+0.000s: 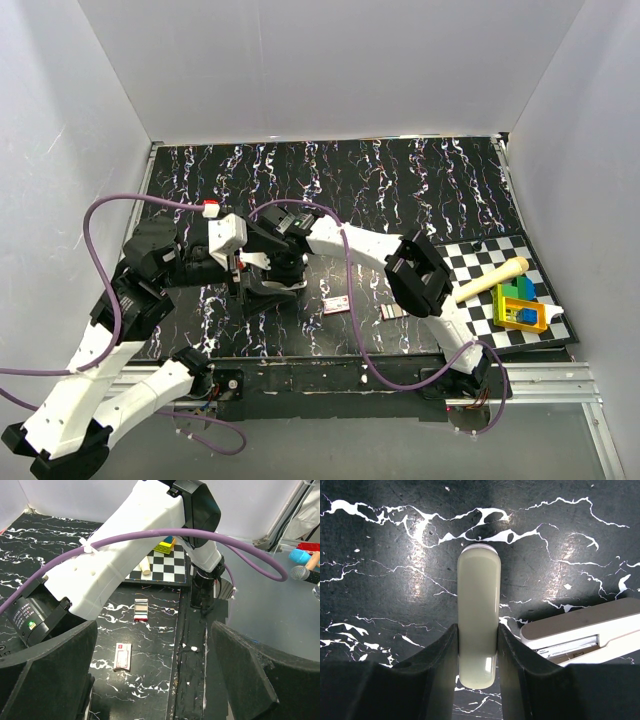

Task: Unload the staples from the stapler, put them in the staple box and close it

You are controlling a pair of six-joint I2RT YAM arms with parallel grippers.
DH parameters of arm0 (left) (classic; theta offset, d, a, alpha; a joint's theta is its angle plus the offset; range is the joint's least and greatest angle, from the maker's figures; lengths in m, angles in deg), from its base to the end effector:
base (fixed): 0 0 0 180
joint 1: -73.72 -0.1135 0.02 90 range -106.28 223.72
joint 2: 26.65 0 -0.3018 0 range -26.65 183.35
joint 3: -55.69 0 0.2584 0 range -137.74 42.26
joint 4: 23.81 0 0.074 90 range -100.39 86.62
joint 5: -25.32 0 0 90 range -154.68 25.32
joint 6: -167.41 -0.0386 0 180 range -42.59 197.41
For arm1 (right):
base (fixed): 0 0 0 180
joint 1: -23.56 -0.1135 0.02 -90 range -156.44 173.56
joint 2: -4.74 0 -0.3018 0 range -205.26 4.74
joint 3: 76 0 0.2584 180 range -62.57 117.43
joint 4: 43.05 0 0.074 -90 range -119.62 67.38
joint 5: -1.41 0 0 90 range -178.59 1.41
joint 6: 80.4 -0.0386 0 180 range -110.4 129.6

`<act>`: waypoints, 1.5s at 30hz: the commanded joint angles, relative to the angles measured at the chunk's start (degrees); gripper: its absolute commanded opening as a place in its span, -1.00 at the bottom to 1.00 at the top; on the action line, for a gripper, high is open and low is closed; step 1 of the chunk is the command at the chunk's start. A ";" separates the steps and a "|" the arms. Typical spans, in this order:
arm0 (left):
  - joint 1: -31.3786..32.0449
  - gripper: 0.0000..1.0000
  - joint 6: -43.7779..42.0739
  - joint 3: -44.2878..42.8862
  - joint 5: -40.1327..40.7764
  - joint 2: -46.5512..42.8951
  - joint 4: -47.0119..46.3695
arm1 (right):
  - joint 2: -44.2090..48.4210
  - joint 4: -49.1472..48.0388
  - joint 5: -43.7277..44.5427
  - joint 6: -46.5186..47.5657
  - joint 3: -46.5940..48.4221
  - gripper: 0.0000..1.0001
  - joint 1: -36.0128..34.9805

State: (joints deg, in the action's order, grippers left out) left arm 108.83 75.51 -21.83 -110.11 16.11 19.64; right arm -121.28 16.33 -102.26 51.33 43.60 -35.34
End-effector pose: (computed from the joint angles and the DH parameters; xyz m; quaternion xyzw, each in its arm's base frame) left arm 0.0747 -0.0861 0.4505 0.4607 0.5838 -0.4525 0.4922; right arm 0.2504 0.4328 0.2270 -0.7631 0.6007 0.1461 0.1884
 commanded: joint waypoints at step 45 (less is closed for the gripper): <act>0.39 0.96 -16.20 -1.30 16.32 23.32 4.52 | 47.97 -21.62 10.61 -40.41 -34.71 0.87 24.35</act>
State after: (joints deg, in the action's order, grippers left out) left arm 108.83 65.07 -24.22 -99.29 37.42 22.91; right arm -73.72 -3.17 -88.73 14.72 8.80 -10.42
